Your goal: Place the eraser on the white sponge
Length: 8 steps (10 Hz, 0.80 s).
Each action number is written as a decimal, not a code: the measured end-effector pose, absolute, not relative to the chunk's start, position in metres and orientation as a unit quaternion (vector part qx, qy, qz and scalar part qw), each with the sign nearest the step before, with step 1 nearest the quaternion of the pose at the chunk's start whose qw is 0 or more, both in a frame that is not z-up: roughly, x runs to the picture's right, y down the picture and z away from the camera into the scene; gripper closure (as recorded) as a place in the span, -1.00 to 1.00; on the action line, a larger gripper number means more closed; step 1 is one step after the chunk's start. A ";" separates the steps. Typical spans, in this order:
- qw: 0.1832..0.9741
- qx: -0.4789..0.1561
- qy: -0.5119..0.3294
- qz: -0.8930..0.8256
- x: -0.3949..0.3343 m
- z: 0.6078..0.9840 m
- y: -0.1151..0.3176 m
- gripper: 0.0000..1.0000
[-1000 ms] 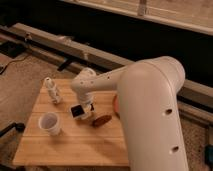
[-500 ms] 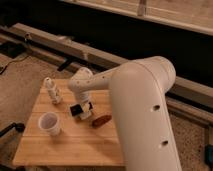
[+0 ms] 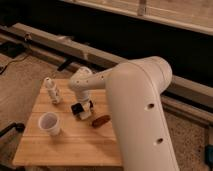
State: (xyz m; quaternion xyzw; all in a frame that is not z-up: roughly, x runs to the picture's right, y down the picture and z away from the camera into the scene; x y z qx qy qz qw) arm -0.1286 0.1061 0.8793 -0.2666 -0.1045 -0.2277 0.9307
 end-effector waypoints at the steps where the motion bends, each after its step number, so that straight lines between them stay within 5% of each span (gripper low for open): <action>1: 0.932 -0.265 -0.102 -0.225 -0.129 0.881 0.106 0.88; 8: 0.939 -0.260 -0.092 -0.206 -0.121 0.889 0.104 -0.50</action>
